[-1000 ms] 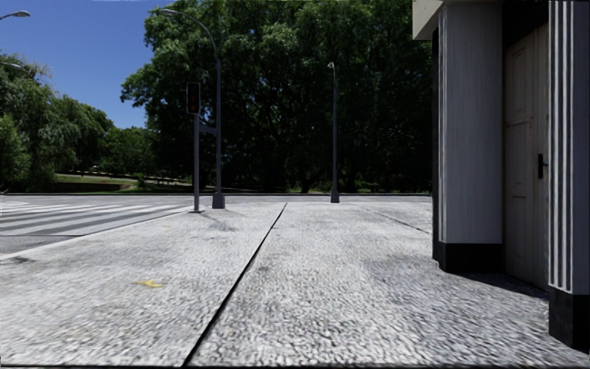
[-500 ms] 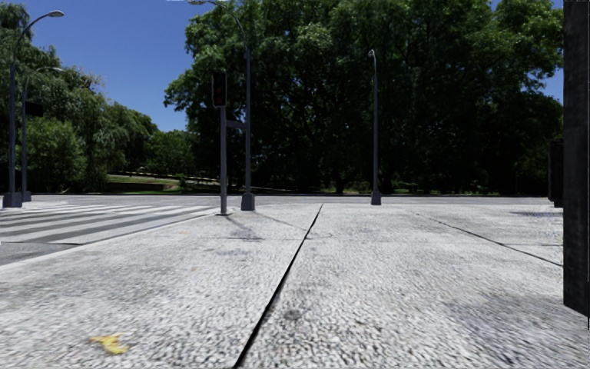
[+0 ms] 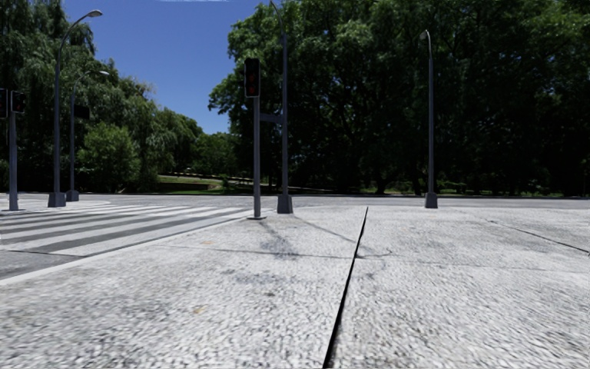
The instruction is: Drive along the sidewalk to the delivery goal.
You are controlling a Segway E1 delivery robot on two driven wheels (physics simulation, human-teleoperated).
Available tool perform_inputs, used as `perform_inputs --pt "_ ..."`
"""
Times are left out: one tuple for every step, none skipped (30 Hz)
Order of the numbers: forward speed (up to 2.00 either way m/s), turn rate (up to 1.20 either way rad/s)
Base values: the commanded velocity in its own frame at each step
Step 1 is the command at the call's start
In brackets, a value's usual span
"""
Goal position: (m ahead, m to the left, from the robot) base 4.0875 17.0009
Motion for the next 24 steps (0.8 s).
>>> perform_inputs --pt "2.0 0.39" --pt "2.0 0.39" --pt "2.0 0.39" --pt "2.0 0.39" --pt "2.0 0.39" --pt "2.0 0.39" --pt "2.0 0.39" --pt "2.0 0.39" --pt "2.0 0.39" --pt "2.0 0.39" --pt "2.0 0.39" --pt "2.0 0.39" --pt "2.0 0.39" --pt "2.0 0.39" --pt "2.0 0.41" --pt "2.0 0.41" --pt "2.0 0.43" --pt "2.0 0.44" --pt "2.0 0.44" --pt "2.0 0.45" --pt "2.0 0.45" --pt "2.0 0.47" --pt "2.0 0.48" --pt "2.0 0.5"
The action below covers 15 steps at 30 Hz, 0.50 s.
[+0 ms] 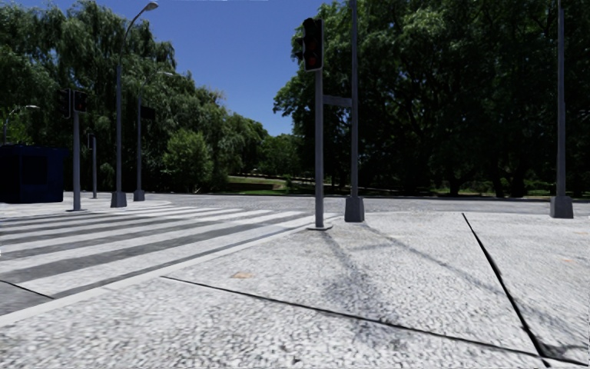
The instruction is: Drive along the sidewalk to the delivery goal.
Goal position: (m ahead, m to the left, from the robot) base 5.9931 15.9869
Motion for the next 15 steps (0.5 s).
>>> perform_inputs --pt "2.0 0.5" --pt "2.0 0.55" --pt "2.0 0.55" --pt "2.0 0.55" --pt "2.0 0.55" --pt "2.0 0.55" --pt "2.0 0.55" --pt "2.0 0.55" --pt "2.0 0.55" --pt "2.0 0.55" --pt "2.0 0.56" --pt "2.0 0.57" --pt "2.0 0.57" --pt "2.0 0.58" --pt "2.0 0.58"
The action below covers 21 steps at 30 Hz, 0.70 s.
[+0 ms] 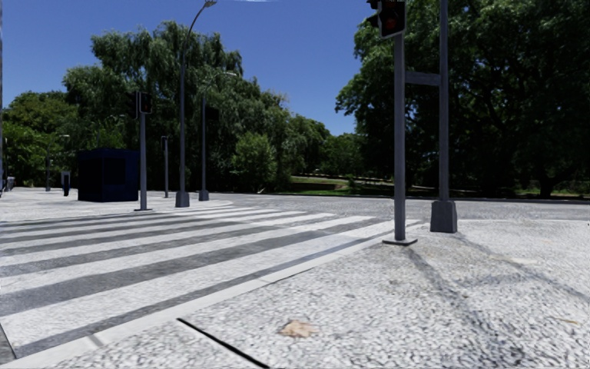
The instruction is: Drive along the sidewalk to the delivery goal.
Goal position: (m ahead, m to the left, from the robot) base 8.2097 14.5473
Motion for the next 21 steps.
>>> perform_inputs --pt "2.0 0.58" --pt "2.0 0.58" --pt "2.0 0.58" --pt "2.0 0.58" --pt "2.0 0.58" --pt "2.0 0.58" --pt "2.0 0.58" --pt "2.0 0.58" --pt "2.0 0.58" --pt "2.0 0.59" --pt "2.0 0.59" --pt "2.0 0.59" --pt "2.0 0.59" --pt "2.0 0.59" --pt "2.0 0.59" --pt "1.92 0.59" --pt "1.92 0.59" --pt "1.7 0.59" --pt "1.59 0.59" --pt "1.48 0.59" --pt "1.48 0.59"
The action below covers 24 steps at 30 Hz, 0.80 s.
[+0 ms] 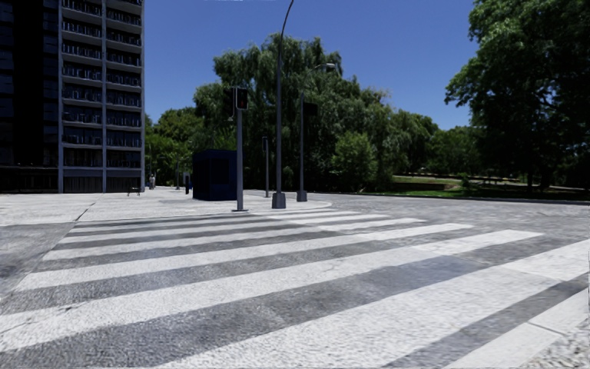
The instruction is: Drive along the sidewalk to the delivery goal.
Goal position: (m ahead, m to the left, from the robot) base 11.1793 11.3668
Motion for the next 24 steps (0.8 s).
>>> perform_inputs --pt "1.4 0.59" --pt "1.38 0.59" --pt "1.36 0.59" --pt "1.35 0.59" --pt "1.35 0.59" --pt "1.34 0.59" --pt "1.34 0.59" --pt "1.34 0.59" --pt "1.34 0.59" --pt "1.34 0.59" --pt "1.34 0.59" --pt "1.33 0.59" --pt "1.33 0.59" --pt "1.33 0.59" --pt "1.33 0.59" --pt "1.33 0.59" --pt "1.33 0.59" --pt "1.33 0.59" --pt "1.33 0.59" --pt "1.33 0.59" --pt "1.33 0.59" --pt "1.33 0.59" --pt "1.33 0.59" --pt "1.33 0.59"
